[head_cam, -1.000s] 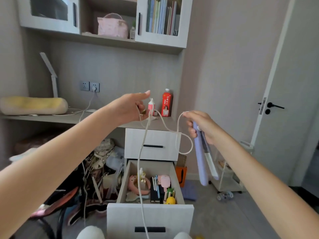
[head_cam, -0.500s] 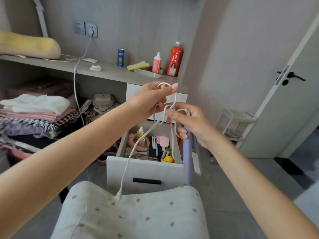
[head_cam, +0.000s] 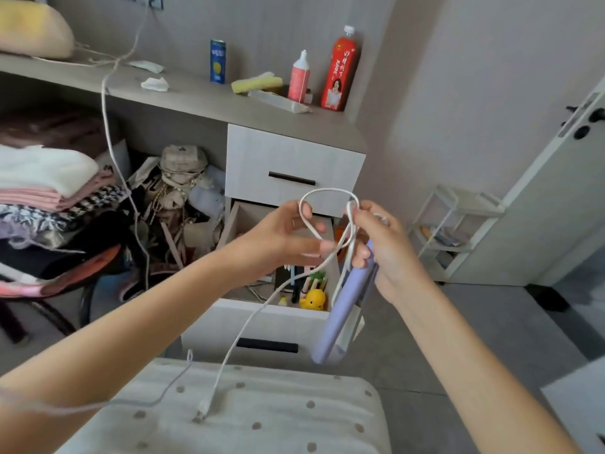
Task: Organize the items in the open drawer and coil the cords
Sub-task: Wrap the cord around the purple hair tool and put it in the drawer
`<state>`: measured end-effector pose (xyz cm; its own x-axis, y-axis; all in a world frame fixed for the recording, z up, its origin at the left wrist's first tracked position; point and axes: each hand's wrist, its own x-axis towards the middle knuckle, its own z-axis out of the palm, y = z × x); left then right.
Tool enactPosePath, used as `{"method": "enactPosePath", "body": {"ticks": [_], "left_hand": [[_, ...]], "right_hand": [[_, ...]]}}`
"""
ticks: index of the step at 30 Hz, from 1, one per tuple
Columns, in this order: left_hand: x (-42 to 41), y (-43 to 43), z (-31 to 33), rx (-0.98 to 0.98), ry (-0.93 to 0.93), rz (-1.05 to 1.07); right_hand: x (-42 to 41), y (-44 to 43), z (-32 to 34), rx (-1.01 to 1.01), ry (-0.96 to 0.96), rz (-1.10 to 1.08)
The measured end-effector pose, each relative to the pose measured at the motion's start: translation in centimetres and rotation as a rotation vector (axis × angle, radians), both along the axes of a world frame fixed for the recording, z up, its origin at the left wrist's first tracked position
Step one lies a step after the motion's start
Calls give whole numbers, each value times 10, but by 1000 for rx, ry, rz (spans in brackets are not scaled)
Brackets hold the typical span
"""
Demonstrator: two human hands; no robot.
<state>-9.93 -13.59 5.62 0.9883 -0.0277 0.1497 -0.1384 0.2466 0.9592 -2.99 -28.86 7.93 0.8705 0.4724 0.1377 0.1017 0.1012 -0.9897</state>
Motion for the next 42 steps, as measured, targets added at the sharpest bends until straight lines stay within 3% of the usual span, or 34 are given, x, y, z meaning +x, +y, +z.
{"method": "enactPosePath", "body": {"ticks": [3,8,14,18,22,26,29,33,42], "left_hand": [[3,-5,-14,52,18,-37],[10,1,-23,109,-16,156],[10,16,-25,126,34,184],[10,22,-29,122,40,163],[11,20,-29,155,18,160],[10,21,-31,183,29,211],[9,19,-34,215,59,195],[9,10,-31,221,64,199],[13,4,-35,247,80,189]], "right_hand": [[14,4,-7,-24,26,-1],[29,7,-18,-126,-67,4],[40,-11,-27,-234,-115,80],[43,-19,-33,-128,-57,-108],[42,-26,-32,78,7,-163],[42,-35,-32,17,-39,-215],[40,-35,-31,-148,-83,-121],[27,-26,-28,-206,-176,98],[14,-14,-32,-114,-154,34]]}}
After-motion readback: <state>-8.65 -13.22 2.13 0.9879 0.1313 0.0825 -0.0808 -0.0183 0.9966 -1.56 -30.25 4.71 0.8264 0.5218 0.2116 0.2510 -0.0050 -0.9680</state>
